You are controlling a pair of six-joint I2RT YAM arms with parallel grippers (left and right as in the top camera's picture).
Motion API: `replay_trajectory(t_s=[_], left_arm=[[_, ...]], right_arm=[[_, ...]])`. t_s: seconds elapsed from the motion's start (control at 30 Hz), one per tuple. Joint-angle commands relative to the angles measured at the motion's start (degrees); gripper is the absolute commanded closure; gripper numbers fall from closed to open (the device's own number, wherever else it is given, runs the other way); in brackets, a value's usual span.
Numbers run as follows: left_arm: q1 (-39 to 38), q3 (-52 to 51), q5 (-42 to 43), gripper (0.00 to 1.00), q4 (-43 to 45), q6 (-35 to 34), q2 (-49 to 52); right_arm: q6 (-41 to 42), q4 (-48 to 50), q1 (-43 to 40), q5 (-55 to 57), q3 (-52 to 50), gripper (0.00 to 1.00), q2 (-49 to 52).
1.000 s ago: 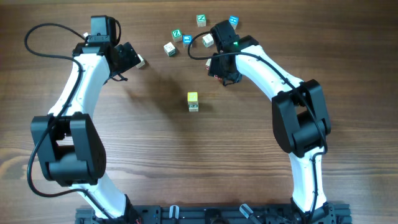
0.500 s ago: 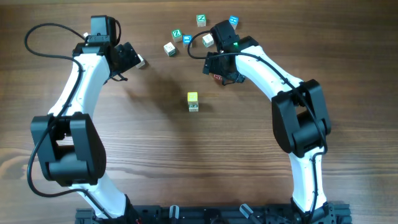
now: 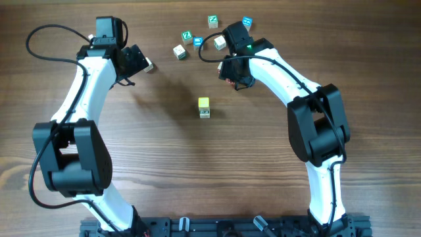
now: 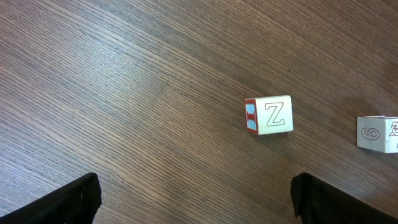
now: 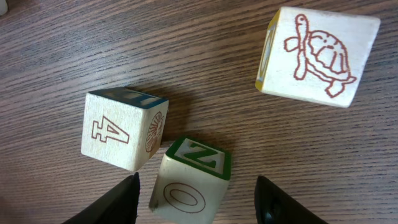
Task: Form a tower
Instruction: 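Lower the right gripper over the green-lettered Z block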
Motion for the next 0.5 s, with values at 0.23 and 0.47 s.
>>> replay_trajectory(t_s=[0.23,0.47], left_arm=[[0.0,-0.4,-0.4,0.0,0.0,0.3,0.7],[0.0,-0.3,-0.4,0.0,0.0,0.3,0.7]], right_arm=[[0.0,-1.5,0.1,0.0,-0.4,0.66,0.7],[0.0,-2.0,0.1,0.0,-0.4,0.71,0.7]])
